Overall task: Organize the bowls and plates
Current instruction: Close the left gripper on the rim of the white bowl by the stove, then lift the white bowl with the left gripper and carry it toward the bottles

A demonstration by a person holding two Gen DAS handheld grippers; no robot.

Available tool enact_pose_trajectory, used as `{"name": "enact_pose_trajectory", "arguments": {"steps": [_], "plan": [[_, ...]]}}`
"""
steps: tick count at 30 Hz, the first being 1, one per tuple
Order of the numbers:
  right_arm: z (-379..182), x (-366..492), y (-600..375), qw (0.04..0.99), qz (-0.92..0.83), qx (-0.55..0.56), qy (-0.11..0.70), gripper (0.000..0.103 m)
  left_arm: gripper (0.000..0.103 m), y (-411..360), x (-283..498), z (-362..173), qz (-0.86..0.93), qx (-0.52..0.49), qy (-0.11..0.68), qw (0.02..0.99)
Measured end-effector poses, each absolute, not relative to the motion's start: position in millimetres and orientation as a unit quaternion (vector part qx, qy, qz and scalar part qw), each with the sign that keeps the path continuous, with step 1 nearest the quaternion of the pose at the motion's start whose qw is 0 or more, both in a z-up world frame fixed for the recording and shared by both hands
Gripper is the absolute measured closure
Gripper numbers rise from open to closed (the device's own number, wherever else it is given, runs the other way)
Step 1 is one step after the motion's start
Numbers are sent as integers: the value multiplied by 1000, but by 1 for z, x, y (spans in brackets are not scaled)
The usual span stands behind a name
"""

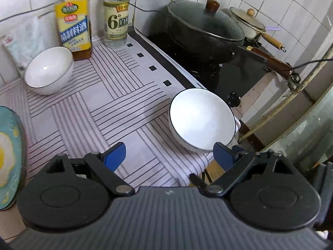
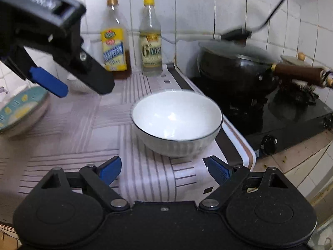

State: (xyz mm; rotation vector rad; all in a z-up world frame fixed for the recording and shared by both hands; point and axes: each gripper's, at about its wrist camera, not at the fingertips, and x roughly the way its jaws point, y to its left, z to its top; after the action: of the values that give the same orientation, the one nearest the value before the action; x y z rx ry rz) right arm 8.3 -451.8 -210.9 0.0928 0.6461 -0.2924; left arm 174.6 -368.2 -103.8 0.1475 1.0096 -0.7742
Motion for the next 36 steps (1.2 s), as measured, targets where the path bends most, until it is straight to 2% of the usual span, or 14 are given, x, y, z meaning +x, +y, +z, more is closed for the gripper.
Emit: {"name": "enact_pose_trajectory", "arguments": {"steps": [6,14,19,21,23,25,28,36], "plan": [[-230,26,-463,936,-141,42,320,11,13,-391,191,-122,-360,53,488,794],[-239,38,-470,947,-147,36,283,11,19,-413,209,-138,-352,54,496,792],[-240,41,-471,949,-149,45,274,11,42,-419,214,-150,-346,58,503,790],[-241,42,-472,949,-149,45,273,10,48,-419,218,-155,-340,54,509,789],[-242,45,-473,950,-148,44,273,10,57,-418,220,-160,-336,49,516,787],[-243,44,-472,950,-148,44,270,10,77,-415,223,-165,-337,36,527,780],[-243,43,-469,951,-148,39,268,11,85,-412,223,-167,-341,28,533,774],[-238,48,-456,955,-130,33,265,19,85,-404,220,-164,-336,38,523,782]]}}
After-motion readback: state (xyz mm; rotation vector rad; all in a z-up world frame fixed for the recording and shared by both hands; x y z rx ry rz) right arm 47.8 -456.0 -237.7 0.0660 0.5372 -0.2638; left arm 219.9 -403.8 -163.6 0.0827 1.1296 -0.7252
